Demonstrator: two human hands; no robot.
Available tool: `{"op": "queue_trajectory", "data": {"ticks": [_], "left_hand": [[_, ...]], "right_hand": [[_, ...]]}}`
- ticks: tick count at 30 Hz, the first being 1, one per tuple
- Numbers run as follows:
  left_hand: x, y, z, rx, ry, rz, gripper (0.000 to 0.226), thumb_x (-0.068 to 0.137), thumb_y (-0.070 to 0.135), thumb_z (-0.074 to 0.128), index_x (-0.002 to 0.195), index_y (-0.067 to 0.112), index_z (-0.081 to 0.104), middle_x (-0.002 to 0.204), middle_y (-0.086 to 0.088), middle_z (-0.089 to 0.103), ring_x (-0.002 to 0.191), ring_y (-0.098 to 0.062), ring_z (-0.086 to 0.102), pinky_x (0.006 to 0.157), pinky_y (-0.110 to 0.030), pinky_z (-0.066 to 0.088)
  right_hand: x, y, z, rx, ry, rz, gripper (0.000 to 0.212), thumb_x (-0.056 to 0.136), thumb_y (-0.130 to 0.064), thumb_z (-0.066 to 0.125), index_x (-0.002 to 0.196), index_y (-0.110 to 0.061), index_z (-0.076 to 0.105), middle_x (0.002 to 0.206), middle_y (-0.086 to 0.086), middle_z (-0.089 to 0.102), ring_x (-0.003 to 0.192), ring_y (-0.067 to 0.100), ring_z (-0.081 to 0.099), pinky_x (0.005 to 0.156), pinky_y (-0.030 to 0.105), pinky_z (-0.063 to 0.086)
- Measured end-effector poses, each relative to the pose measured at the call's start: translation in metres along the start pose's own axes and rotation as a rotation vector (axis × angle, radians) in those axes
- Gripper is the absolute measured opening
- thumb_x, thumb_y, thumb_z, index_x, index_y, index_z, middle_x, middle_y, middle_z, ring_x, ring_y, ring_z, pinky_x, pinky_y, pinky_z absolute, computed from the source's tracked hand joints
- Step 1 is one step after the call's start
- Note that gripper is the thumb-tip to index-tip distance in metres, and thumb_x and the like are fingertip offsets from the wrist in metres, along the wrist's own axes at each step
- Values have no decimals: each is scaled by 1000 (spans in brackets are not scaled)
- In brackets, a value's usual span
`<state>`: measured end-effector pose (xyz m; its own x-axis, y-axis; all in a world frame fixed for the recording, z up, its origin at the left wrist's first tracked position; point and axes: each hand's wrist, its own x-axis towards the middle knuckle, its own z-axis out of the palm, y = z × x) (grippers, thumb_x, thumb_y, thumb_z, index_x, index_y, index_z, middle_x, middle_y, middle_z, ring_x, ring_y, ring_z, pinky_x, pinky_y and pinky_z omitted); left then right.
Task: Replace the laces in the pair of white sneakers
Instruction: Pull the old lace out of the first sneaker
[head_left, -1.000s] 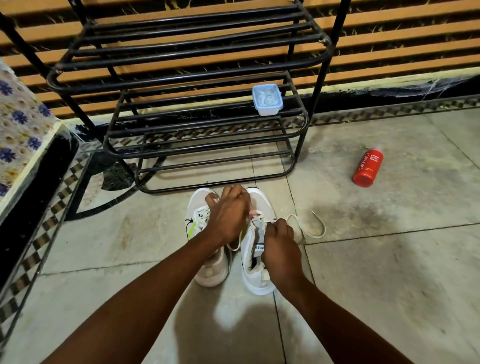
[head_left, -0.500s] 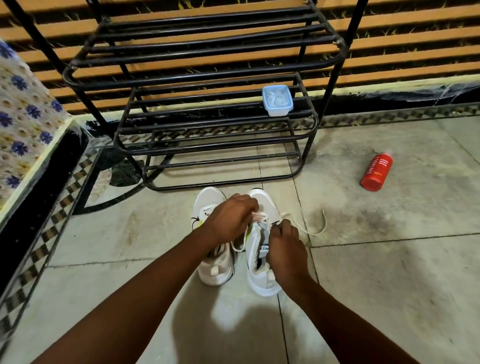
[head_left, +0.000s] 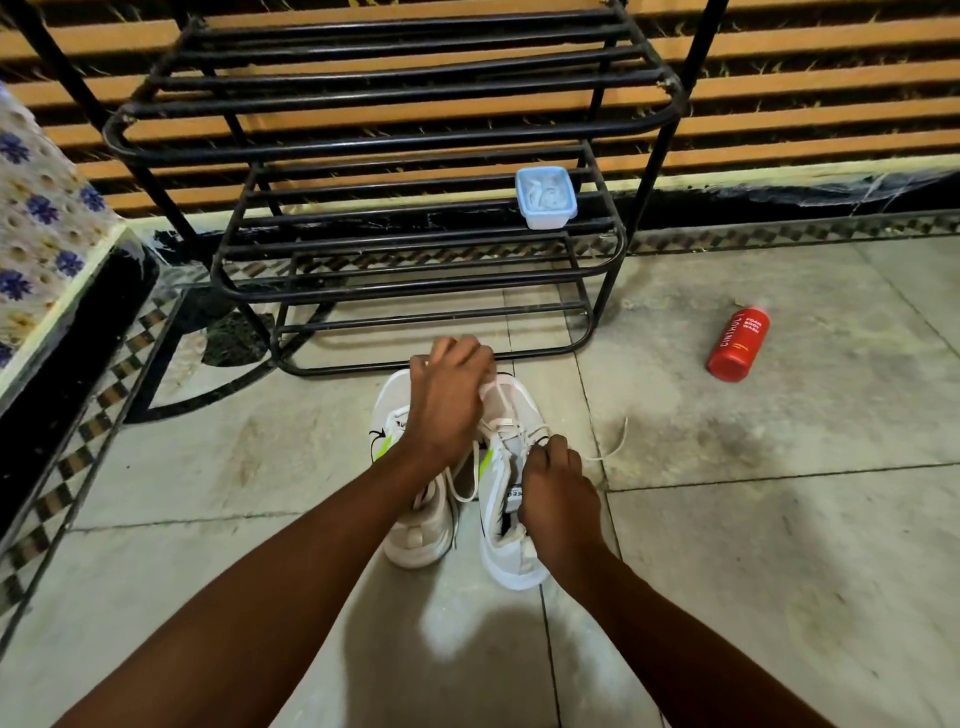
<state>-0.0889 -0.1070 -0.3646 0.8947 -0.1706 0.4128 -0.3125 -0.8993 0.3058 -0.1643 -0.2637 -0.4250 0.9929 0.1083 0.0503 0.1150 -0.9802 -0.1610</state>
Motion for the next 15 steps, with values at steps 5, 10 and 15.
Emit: {"op": "queue_trajectory", "data": {"ticks": [5, 10, 15], "left_hand": [[14, 9, -20, -846, 399, -640, 26, 98, -11, 39, 90, 11, 51, 83, -8, 68, 66, -15, 70, 61, -38, 61], [20, -10, -22, -969, 327, -778, 23, 104, -2, 39, 92, 15, 49, 73, -5, 58, 53, -12, 46, 49, -26, 36], [3, -15, -15, -450, -303, -271, 20, 101, 12, 58, 92, 21, 74, 91, 7, 76, 91, -11, 70, 80, -26, 50]], "right_hand": [[1, -1, 1, 0, 3, 12, 31, 62, 1, 65, 93, -3, 67, 97, 15, 60, 82, 33, 63, 47, 37, 54], [2, -1, 2, 11, -51, 34, 40, 56, -1, 77, 95, -3, 68, 107, 19, 64, 88, 35, 65, 50, 39, 56], [2, -2, 2, 17, -49, 47, 31, 60, 1, 69, 91, -3, 68, 103, 18, 63, 86, 35, 64, 49, 39, 56]]}}
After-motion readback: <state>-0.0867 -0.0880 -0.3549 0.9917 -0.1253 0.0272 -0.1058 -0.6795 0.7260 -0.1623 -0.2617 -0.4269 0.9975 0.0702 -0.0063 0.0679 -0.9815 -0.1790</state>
